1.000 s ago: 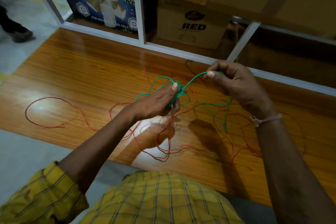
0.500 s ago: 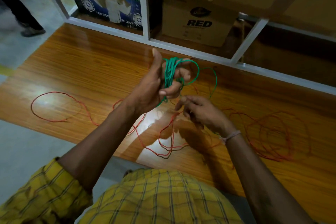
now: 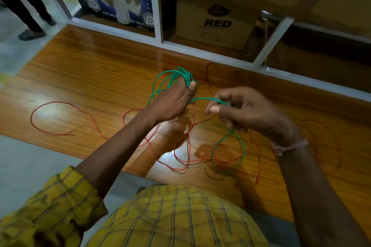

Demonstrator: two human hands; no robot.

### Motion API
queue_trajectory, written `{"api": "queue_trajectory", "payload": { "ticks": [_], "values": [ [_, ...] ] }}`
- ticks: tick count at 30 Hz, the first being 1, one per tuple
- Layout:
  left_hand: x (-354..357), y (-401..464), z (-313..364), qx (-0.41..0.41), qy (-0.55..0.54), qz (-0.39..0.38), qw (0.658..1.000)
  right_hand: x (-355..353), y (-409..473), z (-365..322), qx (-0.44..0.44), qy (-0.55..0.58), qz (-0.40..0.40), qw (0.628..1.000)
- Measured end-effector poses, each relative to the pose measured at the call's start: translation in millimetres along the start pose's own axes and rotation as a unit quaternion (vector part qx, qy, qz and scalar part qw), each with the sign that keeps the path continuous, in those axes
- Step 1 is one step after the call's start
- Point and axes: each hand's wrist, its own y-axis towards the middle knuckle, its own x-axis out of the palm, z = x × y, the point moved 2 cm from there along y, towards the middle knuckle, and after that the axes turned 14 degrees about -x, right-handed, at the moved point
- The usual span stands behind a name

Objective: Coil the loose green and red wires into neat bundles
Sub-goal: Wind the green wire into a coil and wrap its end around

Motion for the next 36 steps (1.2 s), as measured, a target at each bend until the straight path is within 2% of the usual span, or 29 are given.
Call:
{"api": "queue_trajectory", "payload": {
  "ticks": [2,5,8,10,14,16,18,23,28,32,36],
  "values": [
    [5.2,-8.6,-2.2,0.024,0.004,-0.037,0.999,-19.1,2.5,-0.9,-0.018,0.01,0.064,0.998],
    [12.4,-19.5,2.5,0.025,-0.066,-0.108,0.992,-37.3,11.2,10.5,-0.039,0.03,0.133,0.99],
    [16.0,-31.7,12.1,0.003,-0.17,-0.188,0.967,-45.2,25.2,31.4,-0.039,-0.008,0.206,0.978],
    [16.7,-37.1,17.8,0.015,-0.239,-0.228,0.944,-42.4,33.9,49.8,-0.04,-0.061,0.233,0.97],
    [9.9,-37.9,33.3,0.094,-0.353,-0.277,0.889,-13.8,38.5,87.9,-0.024,-0.059,0.192,0.979],
    [2.2,-34.3,38.2,0.108,-0.42,-0.277,0.858,6.9,33.6,95.6,-0.013,-0.057,0.17,0.984],
    [-7.3,-30.0,44.1,0.121,-0.449,-0.257,0.847,25.3,27.1,96.1,0.002,-0.08,0.151,0.985],
    [-14.5,-3.5,38.5,0.043,-0.482,-0.086,0.871,59.7,23.4,75.4,0.006,-0.099,0.08,0.992],
    [-5.6,10.0,24.7,-0.007,-0.369,0.043,0.928,63.1,22.7,38.2,0.016,-0.119,-0.022,0.993],
    [-4.6,12.9,13.2,0.017,-0.226,0.072,0.971,49.6,14.3,14.1,0.016,-0.084,-0.08,0.993],
    [-2.7,8.3,0.9,0.014,-0.091,0.018,0.996,9.7,13.7,-2.6,-0.014,-0.102,-0.056,0.993]
  ]
}}
